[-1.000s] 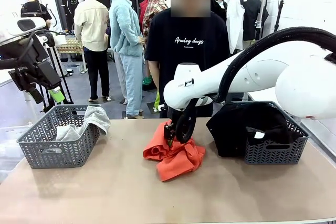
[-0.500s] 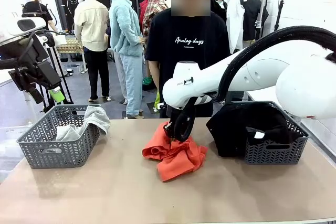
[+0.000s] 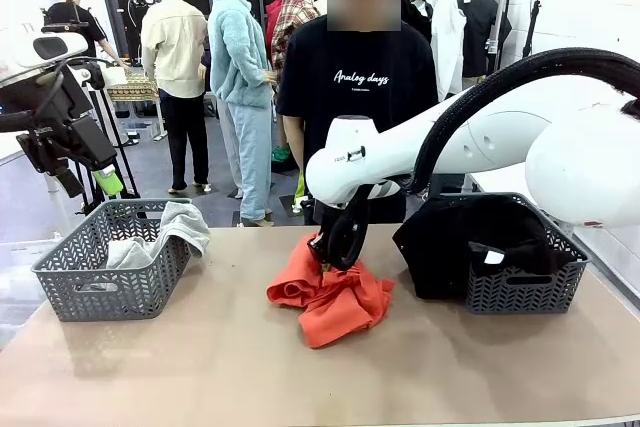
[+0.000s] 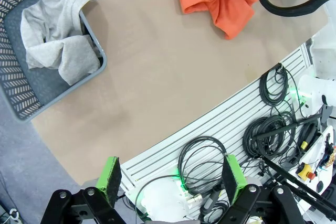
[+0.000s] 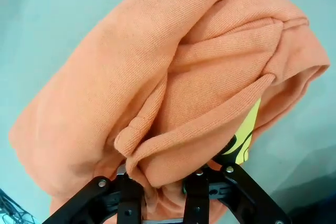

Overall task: Sort the tops and bottoms.
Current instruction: Lift clothes from the center of the table with your right hand.

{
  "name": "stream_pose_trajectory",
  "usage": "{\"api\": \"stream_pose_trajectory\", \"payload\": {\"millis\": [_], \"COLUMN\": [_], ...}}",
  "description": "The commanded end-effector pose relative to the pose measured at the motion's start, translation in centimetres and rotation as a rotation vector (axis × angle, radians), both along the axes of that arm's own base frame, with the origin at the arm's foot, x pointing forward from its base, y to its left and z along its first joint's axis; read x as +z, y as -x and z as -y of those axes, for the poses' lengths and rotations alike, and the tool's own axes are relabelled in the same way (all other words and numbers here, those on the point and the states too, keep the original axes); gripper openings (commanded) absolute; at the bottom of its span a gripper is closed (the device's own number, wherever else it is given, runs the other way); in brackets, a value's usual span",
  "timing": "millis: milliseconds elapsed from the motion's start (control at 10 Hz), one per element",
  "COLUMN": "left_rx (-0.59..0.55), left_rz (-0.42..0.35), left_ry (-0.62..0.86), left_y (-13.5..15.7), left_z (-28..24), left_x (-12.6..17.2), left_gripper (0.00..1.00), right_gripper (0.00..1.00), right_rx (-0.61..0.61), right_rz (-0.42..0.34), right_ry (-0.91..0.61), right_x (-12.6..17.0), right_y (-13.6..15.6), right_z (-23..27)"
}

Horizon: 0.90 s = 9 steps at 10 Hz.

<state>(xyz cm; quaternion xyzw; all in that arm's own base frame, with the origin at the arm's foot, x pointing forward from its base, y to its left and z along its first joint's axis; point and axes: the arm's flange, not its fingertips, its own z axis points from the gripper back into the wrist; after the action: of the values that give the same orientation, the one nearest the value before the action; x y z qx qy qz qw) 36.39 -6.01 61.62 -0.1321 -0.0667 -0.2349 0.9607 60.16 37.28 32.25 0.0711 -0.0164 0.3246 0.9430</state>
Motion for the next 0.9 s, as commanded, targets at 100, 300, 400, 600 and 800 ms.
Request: {"api": "stream_pose_trajectory", "payload": {"millis": [100, 300, 400, 600, 800], "left_rx": [0.0, 0.0, 0.0, 0.0, 0.0], "left_rz": [0.016, 0.016, 0.016, 0.016, 0.016], "left_ry": [-0.009, -0.009, -0.009, -0.009, -0.009], "left_y": [-0.1, -0.1, -0.1, -0.1, -0.1], "left_z": [-0.1, -0.1, -0.1, -0.1, -0.1], "left_x": [0.0, 0.0, 0.0, 0.0, 0.0], "left_gripper": [1.0, 1.0, 1.0, 1.0, 1.0], "right_gripper": [0.0, 0.0, 0.0, 0.0, 0.0], "right_rx": [-0.008, 0.01, 0.027, 0.053, 0.052], "right_rz": [-0.001, 0.094, 0.173, 0.252, 0.339], "right_ry": [0.002, 0.02, 0.056, 0.043, 0.037], "right_x": [-0.1, 3.6, 7.5, 14.2, 19.1], "right_y": [-0.3, 0.8, 1.8, 3.6, 5.0], "right_z": [0.5, -1.3, -2.8, -4.4, -4.6]}}
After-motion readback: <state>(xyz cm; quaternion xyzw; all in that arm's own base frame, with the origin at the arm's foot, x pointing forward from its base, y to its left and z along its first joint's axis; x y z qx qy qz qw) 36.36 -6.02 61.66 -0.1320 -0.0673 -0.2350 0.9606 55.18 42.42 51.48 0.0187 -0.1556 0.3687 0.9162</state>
